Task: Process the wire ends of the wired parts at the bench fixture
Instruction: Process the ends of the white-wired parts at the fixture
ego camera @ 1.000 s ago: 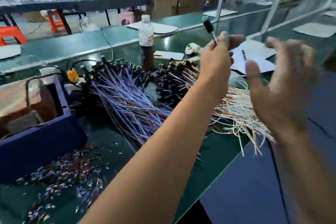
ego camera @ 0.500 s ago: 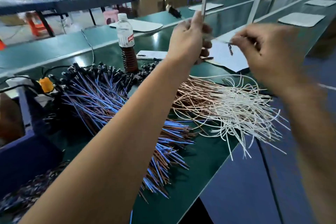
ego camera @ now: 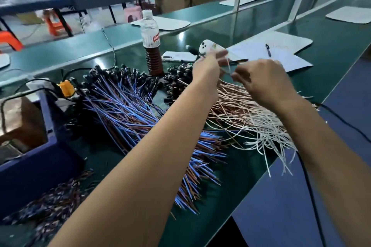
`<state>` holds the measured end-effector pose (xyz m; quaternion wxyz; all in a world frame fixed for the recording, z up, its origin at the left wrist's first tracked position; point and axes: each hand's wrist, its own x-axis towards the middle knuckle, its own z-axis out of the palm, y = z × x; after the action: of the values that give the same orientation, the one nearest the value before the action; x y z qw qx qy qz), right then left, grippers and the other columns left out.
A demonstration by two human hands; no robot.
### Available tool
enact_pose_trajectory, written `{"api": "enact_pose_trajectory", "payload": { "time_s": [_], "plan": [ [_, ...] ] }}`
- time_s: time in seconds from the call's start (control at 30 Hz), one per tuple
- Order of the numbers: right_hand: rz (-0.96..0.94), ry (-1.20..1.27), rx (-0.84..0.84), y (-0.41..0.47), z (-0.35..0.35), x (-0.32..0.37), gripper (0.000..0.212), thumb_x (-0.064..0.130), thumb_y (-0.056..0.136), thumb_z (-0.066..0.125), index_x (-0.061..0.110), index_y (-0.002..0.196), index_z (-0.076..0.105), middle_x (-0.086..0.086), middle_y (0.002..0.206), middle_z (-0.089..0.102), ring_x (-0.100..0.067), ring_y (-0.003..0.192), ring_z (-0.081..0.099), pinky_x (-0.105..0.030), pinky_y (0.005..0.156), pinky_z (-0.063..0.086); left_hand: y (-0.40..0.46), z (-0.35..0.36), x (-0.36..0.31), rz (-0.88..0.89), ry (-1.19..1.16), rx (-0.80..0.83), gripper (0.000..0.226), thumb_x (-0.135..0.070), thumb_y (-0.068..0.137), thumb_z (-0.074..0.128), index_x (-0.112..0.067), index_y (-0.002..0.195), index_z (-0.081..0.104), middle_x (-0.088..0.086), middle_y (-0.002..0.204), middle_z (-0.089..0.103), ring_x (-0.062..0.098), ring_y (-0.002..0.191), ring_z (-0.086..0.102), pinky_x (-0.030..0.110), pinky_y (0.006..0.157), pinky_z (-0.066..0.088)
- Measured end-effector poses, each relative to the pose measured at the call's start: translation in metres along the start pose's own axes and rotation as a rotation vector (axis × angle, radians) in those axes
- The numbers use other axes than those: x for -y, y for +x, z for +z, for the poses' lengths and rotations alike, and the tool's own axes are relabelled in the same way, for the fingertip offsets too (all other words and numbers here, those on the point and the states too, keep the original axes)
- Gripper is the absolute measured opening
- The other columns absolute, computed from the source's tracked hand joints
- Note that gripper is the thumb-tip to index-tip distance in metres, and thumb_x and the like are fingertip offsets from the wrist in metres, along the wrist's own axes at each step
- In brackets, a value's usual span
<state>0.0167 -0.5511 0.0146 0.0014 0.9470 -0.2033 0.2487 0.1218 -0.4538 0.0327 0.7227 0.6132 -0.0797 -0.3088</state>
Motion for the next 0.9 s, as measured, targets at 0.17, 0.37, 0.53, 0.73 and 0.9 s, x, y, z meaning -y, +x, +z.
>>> {"api": "enact_pose_trajectory", "payload": {
  "time_s": [0.17, 0.37, 0.53, 0.73, 0.9],
  "plan": [
    [-0.002, 0.106, -0.216, 0.008, -0.008, -0.001, 0.04, 0.05, 0.103, 0.052, 0.016, 0.098, 0.072, -0.013, 0.08, 0.071, -0.04, 0.077, 0.063, -0.043, 0.065, 0.05, 0.001, 0.007, 0.0, 0.085, -0.287, -0.101, 0.046, -0.037, 0.108, 0.049, -0.013, 0.084, 0.08, 0.001, 0.097, 0.078, 0.018, 0.085, 0.057, 0.032, 0.08, 0.043],
    [-0.051, 0.046, 0.246, 0.012, 0.021, -0.013, 0.024, 0.034, 0.103, 0.062, 0.016, 0.103, 0.077, -0.011, 0.095, 0.07, -0.035, 0.093, 0.062, -0.042, 0.077, 0.051, 0.0, -0.007, 0.021, -0.131, -0.139, -0.231, 0.039, -0.033, 0.103, 0.059, 0.0, 0.124, 0.061, 0.012, 0.118, 0.068, 0.027, 0.099, 0.066, 0.031, 0.085, 0.053],
    [-0.005, 0.013, 0.277, 0.003, 0.03, -0.009, 0.022, 0.032, 0.106, 0.053, 0.019, 0.097, 0.068, -0.011, 0.097, 0.071, -0.034, 0.094, 0.064, -0.042, 0.079, 0.051, -0.01, -0.01, 0.023, 0.058, 0.209, -0.182, 0.017, -0.009, 0.089, 0.06, -0.008, 0.075, 0.049, 0.012, 0.083, 0.064, 0.029, 0.073, 0.055, 0.031, 0.068, 0.044],
    [0.122, 0.094, 0.256, 0.001, 0.014, -0.001, 0.038, 0.045, 0.107, 0.047, 0.018, 0.1, 0.072, -0.011, 0.106, 0.074, -0.031, 0.097, 0.062, -0.041, 0.084, 0.05, -0.005, -0.027, 0.008, -0.092, 0.275, -0.029, 0.016, -0.016, 0.102, 0.054, -0.007, 0.09, 0.048, 0.024, 0.084, 0.072, 0.023, 0.041, 0.065, 0.026, 0.041, 0.052],
    [0.244, 0.079, 0.416, 0.018, -0.011, 0.012, 0.051, 0.055, 0.094, 0.068, 0.019, 0.13, 0.068, -0.01, 0.13, 0.069, -0.03, 0.119, 0.062, -0.039, 0.098, 0.05, -0.003, -0.04, 0.008, -0.082, 0.173, -0.018, 0.019, -0.018, 0.104, 0.057, 0.0, 0.109, 0.055, 0.02, 0.098, 0.068, 0.019, 0.055, 0.067, 0.026, 0.046, 0.057]
  ]
}}
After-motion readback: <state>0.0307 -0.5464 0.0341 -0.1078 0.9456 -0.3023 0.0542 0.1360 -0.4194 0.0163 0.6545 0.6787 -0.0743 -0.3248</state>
